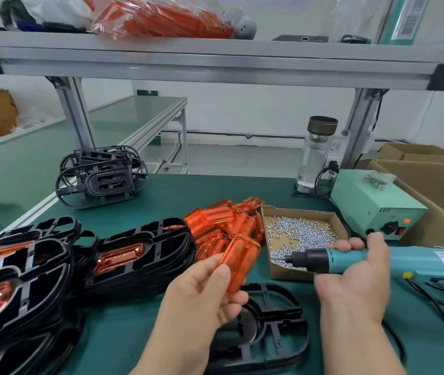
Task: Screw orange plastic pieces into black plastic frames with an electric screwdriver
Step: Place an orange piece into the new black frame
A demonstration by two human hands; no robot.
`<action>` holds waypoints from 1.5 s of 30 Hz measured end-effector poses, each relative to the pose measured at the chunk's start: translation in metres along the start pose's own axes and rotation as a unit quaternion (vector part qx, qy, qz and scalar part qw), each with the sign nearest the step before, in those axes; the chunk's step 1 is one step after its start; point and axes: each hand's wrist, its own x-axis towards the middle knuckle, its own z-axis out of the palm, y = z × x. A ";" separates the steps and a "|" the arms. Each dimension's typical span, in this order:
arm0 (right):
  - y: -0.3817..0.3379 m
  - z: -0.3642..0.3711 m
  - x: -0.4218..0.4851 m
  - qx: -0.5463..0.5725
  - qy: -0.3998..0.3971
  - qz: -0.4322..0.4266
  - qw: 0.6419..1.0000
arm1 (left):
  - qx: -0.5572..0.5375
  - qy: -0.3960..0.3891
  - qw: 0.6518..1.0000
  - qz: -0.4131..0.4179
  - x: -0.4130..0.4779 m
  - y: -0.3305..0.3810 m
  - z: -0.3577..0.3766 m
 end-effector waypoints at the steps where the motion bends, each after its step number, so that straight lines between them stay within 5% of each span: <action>1: 0.000 0.000 -0.001 -0.004 -0.002 0.001 1.000 | -0.076 -0.027 0.995 -0.052 -0.001 0.003 0.000; 5: 0.000 0.000 -0.003 -0.012 -0.007 0.011 1.000 | -0.214 -0.099 0.963 -0.130 0.001 0.007 -0.008; 10: 0.004 0.000 -0.002 -0.019 -0.004 0.017 1.000 | -0.207 -0.111 0.969 -0.071 0.002 0.001 -0.012; 14: 0.006 -0.002 0.000 -0.032 -0.006 0.015 0.999 | -0.021 -0.051 0.995 0.087 0.003 -0.007 -0.011; 18: 0.006 -0.002 0.000 -0.030 -0.006 0.011 0.999 | 0.166 -0.029 0.959 0.227 0.000 -0.010 -0.015; 25: 0.006 -0.001 -0.001 -0.031 -0.001 0.015 0.999 | 0.271 -0.015 0.907 0.321 -0.005 -0.006 -0.020; 36: 0.007 -0.001 -0.003 -0.026 -0.004 0.023 0.999 | 0.315 -0.009 0.899 0.306 -0.005 -0.009 -0.031; 45: 0.008 -0.001 -0.006 -0.031 -0.011 0.023 0.999 | 0.475 -0.053 0.844 0.246 -0.005 -0.015 -0.052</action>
